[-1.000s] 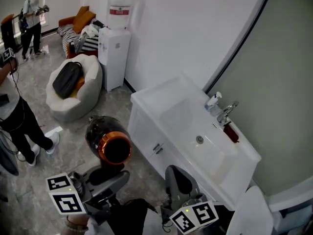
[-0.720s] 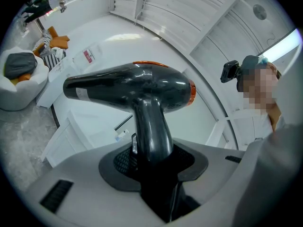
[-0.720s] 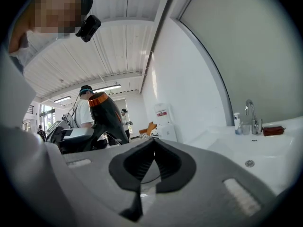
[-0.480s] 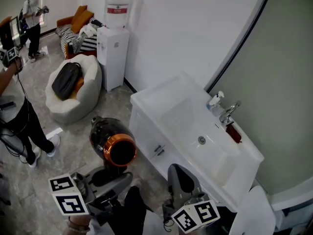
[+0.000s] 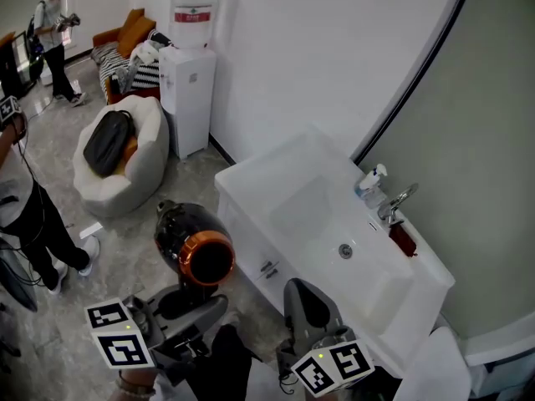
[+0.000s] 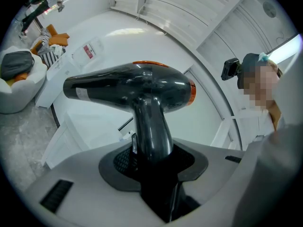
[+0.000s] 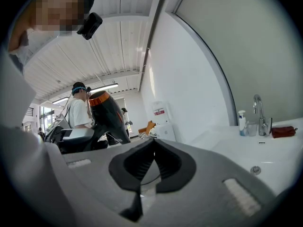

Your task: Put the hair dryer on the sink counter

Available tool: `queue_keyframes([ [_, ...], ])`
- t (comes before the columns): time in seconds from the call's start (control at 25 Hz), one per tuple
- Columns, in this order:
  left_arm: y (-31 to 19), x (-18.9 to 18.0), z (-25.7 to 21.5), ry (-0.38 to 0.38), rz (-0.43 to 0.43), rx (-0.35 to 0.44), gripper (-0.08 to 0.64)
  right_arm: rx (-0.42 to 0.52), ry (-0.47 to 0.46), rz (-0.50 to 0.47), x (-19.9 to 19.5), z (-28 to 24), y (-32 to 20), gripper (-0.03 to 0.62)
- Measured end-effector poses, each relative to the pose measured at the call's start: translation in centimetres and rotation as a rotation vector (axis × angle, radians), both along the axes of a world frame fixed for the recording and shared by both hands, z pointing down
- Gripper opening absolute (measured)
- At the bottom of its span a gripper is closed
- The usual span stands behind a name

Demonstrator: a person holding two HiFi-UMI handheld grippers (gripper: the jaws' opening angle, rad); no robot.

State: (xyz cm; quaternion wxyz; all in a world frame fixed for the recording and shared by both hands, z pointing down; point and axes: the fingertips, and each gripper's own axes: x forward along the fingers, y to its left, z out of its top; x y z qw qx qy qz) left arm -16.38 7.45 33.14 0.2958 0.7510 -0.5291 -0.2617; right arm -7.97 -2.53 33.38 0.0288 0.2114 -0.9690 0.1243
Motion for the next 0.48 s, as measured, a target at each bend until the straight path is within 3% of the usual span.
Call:
queue_keyframes([
  [0.48, -10.4, -2.4, 0.7, 0.007, 0.037, -0.028, 0.167, -0.036, 0.017, 0.015, -2.9, 1.3, -9.9, -0.002],
])
